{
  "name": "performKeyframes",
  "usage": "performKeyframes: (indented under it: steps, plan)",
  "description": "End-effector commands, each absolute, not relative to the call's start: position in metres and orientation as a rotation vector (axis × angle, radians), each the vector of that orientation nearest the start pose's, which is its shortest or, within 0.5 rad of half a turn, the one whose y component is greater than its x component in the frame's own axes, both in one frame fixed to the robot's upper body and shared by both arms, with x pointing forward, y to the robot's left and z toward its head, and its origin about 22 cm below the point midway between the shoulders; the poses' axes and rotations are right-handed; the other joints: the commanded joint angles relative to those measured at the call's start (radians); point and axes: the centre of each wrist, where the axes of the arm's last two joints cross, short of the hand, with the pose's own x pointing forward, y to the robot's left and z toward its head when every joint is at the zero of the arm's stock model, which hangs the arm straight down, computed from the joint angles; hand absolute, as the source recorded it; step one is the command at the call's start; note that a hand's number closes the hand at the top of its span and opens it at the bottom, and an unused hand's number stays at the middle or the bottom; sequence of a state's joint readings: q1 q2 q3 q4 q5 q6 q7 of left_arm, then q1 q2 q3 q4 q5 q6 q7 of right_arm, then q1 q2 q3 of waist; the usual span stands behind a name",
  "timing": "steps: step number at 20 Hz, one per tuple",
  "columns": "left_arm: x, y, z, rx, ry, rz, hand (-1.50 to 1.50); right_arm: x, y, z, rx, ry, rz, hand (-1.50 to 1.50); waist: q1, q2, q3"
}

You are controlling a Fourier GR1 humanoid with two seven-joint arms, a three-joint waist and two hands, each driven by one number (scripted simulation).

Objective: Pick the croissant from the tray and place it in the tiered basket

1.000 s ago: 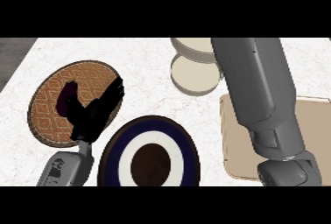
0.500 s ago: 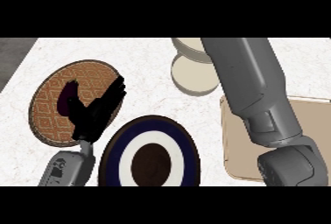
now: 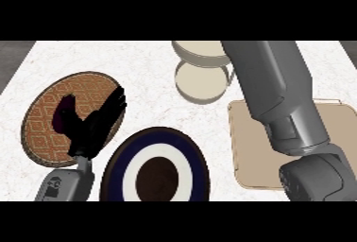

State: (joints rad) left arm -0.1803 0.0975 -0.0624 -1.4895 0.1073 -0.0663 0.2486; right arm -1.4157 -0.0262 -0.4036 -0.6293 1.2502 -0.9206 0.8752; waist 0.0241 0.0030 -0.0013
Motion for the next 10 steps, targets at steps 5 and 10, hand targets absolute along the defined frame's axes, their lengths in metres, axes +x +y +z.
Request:
performKeyframes:
  steps: [5,10]
  plan:
    - [0.268,0.245,0.009,-0.076,-1.366,-0.093,0.0,0.433,-0.101,0.258,-1.111,-1.465,-0.481,-1.5,-0.072,-0.032,0.002]
    - [0.276,0.233,0.016,-0.075,-1.356,-0.097,0.0,0.408,-0.087,0.259,-1.04,-1.466,-0.335,-1.5,-0.09,-0.049,0.002]
